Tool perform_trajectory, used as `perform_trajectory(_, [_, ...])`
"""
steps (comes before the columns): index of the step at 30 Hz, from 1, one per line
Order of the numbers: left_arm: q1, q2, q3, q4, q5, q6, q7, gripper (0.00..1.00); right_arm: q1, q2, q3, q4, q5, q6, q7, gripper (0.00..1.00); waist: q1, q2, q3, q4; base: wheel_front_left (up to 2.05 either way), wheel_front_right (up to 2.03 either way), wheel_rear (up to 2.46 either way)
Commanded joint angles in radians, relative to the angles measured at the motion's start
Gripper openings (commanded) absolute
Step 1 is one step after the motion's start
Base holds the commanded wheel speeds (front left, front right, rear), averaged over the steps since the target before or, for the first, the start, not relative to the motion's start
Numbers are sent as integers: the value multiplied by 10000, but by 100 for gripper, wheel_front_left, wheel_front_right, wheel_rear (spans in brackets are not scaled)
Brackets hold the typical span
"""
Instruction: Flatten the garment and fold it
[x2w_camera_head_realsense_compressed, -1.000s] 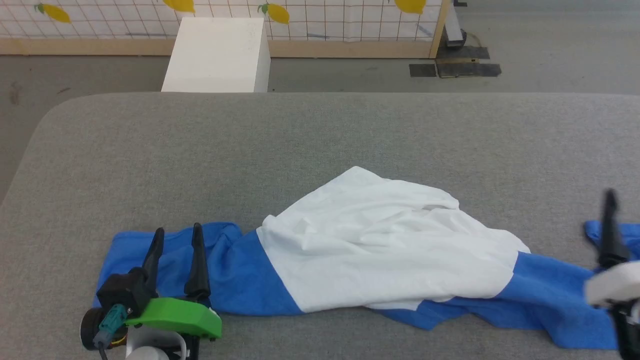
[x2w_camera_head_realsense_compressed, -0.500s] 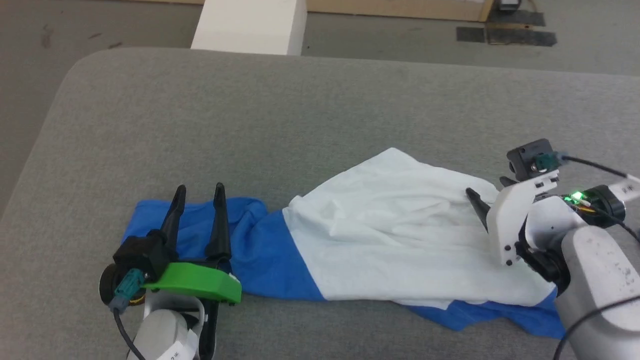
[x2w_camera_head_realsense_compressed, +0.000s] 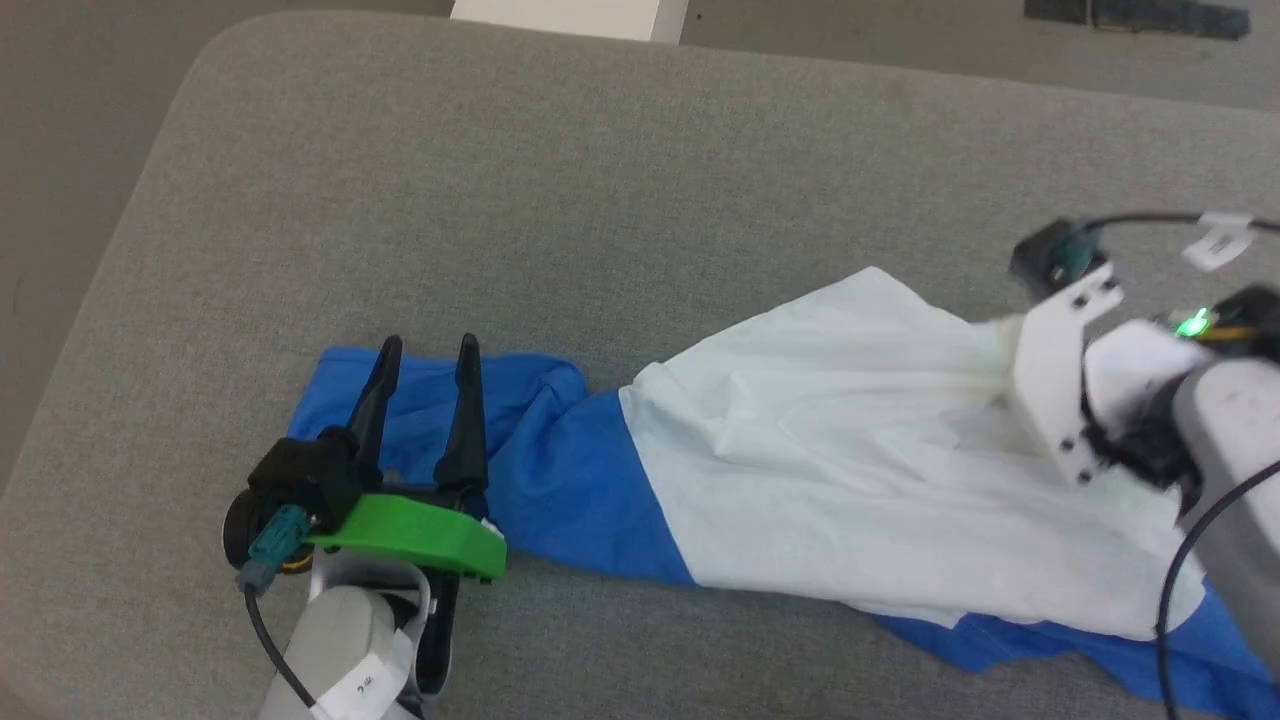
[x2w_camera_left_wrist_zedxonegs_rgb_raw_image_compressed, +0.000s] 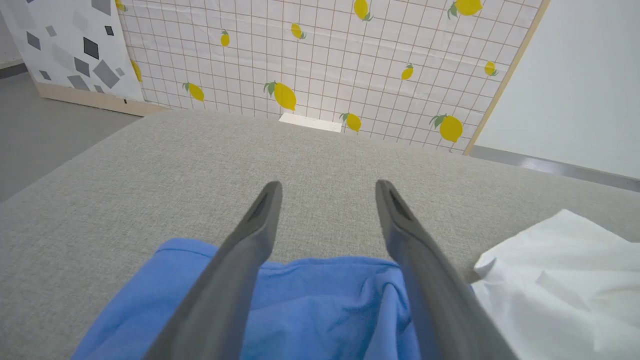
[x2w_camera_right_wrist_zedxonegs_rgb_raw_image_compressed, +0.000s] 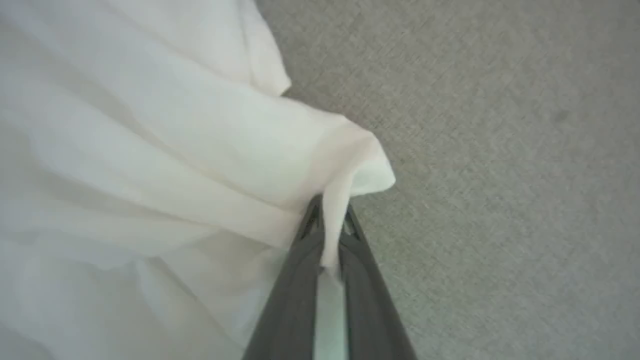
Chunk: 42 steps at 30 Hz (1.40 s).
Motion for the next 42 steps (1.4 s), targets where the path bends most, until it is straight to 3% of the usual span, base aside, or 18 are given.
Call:
perform_trajectory(1, [-296,-51,-85,-75,-82,-40,-45,100,-531,-189,-27,-31,-180,-17,-306,0,0,0,351,220,0,0,0])
perform_trajectory(6, [-703,-54,-526,-211,-440,33,-45,100,-2288,-410,-128,98,-1011,-17,-1431,0,0,0,903,617,0,0,0])
perform_trajectory(15, [-1360,-55,-1396,-395,-1055,286,-45,100,-5289,-343,-499,1619,-3308,-17,-4293,0,0,0,1890,1692,0,0,0])
perform_trajectory(23, [-1415,-56,-1623,-448,-1215,437,-45,100,-5960,166,-250,3495,-3701,-17,-5375,0,0,0,2269,1835,0,0,0])
perform_trajectory(24, [-1413,-56,-1618,-428,-1194,444,-45,100,-5889,252,-291,3654,-3637,-17,-5458,11,0,0,2239,1769,0,0,0])
perform_trajectory(25, [-1409,-56,-1613,-396,-1161,443,-45,100,-5766,341,-347,3822,-3530,-17,-5605,49,0,0,2170,1682,0,0,0])
perform_trajectory(26, [-1403,-56,-1604,-361,-1124,431,-45,100,-5659,407,-444,3967,-3392,-17,-5707,100,0,0,2099,1603,0,0,0])
perform_trajectory(30, [-1340,-56,-1463,-198,-829,361,-45,100,-4961,687,-907,4143,-2783,-17,-6389,100,0,0,1591,1167,0,0,0])
perform_trajectory(34, [-1082,-49,-1104,41,-334,279,-45,100,-3768,1092,-1438,3533,-2020,-17,-7391,100,0,0,828,532,0,0,0])
perform_trajectory(42, [-215,704,-818,987,252,273,348,100,347,2048,-2696,-43,-1413,-17,-9297,100,0,0,-528,-819,0,0,0])
